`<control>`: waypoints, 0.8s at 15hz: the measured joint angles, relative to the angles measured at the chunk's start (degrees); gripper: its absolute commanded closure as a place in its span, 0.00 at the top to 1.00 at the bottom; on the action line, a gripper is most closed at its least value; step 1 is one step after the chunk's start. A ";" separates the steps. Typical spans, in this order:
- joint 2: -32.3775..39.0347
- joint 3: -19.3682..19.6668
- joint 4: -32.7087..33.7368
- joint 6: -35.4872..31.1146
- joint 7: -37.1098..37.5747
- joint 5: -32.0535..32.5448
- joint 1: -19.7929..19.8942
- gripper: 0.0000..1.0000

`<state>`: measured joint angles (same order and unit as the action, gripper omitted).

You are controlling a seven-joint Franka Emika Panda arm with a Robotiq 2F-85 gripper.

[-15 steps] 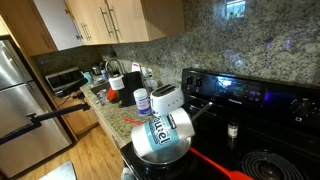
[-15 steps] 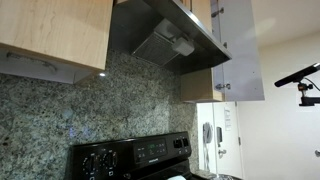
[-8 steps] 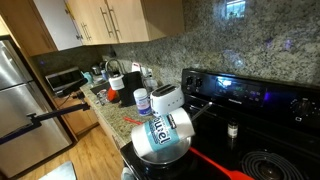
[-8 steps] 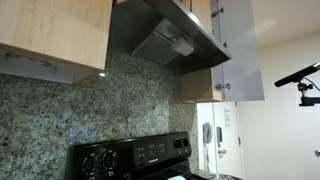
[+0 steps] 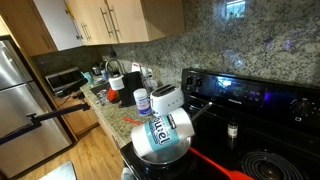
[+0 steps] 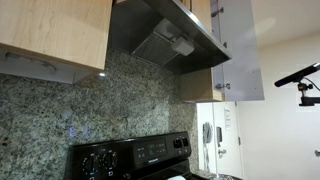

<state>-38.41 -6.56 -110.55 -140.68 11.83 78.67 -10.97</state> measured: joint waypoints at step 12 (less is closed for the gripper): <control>-1.23 5.62 -1.62 0.02 4.31 -1.35 7.46 1.00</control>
<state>-39.64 -0.93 -112.17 -140.67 16.14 77.32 -3.51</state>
